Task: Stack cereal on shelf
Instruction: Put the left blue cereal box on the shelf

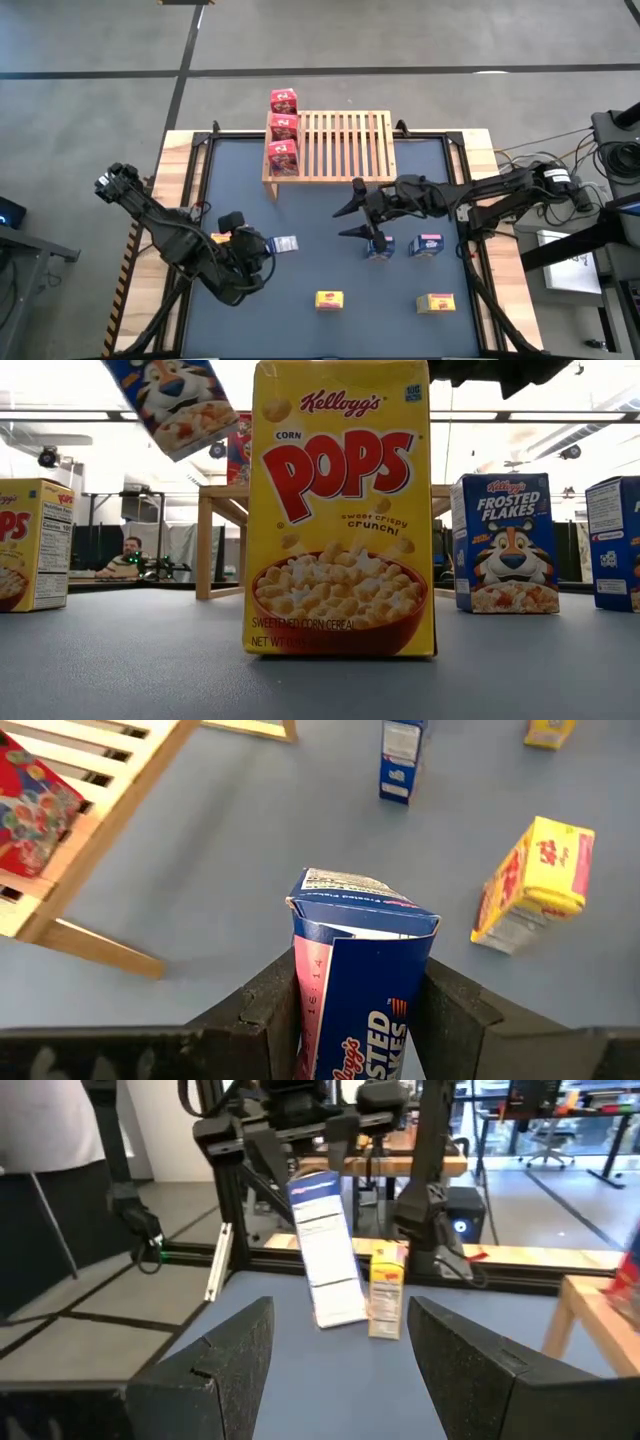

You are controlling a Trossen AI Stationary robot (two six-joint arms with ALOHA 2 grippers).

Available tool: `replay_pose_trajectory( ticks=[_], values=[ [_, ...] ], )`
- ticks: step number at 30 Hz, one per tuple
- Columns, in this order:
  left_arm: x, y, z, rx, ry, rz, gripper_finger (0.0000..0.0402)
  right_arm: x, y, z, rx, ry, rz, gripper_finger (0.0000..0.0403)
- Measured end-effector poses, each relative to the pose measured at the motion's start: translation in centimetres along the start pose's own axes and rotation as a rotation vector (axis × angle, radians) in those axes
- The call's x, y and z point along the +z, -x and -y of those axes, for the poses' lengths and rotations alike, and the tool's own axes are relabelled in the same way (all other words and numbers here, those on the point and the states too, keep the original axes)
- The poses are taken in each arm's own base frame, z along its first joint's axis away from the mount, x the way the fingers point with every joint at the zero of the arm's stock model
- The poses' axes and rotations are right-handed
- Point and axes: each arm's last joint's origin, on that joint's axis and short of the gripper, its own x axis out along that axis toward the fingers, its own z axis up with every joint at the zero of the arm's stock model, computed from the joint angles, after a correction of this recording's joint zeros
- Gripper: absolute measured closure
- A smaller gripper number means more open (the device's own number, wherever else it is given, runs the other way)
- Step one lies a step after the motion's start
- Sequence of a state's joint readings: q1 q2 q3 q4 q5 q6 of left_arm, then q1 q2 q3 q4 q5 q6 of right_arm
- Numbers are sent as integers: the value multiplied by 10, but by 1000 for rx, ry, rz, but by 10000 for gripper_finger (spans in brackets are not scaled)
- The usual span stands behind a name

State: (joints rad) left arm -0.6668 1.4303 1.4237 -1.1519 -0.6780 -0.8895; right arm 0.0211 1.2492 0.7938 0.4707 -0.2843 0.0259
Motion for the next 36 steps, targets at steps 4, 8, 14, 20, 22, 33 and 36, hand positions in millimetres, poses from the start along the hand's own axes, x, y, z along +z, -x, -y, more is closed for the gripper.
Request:
replay_pose_trajectory(
  ticks=[4,8,14,20,22,33,36],
  values=[
    [7,-3,-1,18,5,13,265,1,-19,-4,-17,47,-17,184],
    [8,-5,-2,26,11,13,265,2,-41,-8,13,133,-43,184],
    [9,-5,-1,21,16,17,265,7,-74,1,7,119,-74,184],
    [9,-5,-1,18,21,20,265,6,-107,7,18,121,-133,184],
    [9,-5,-1,18,21,20,265,5,-115,9,19,120,-149,184],
    [9,-5,-1,18,21,20,265,13,-131,10,-1,132,-128,176],
    [9,-5,0,16,22,24,265,14,-131,10,-2,123,-127,157]
  ],
)
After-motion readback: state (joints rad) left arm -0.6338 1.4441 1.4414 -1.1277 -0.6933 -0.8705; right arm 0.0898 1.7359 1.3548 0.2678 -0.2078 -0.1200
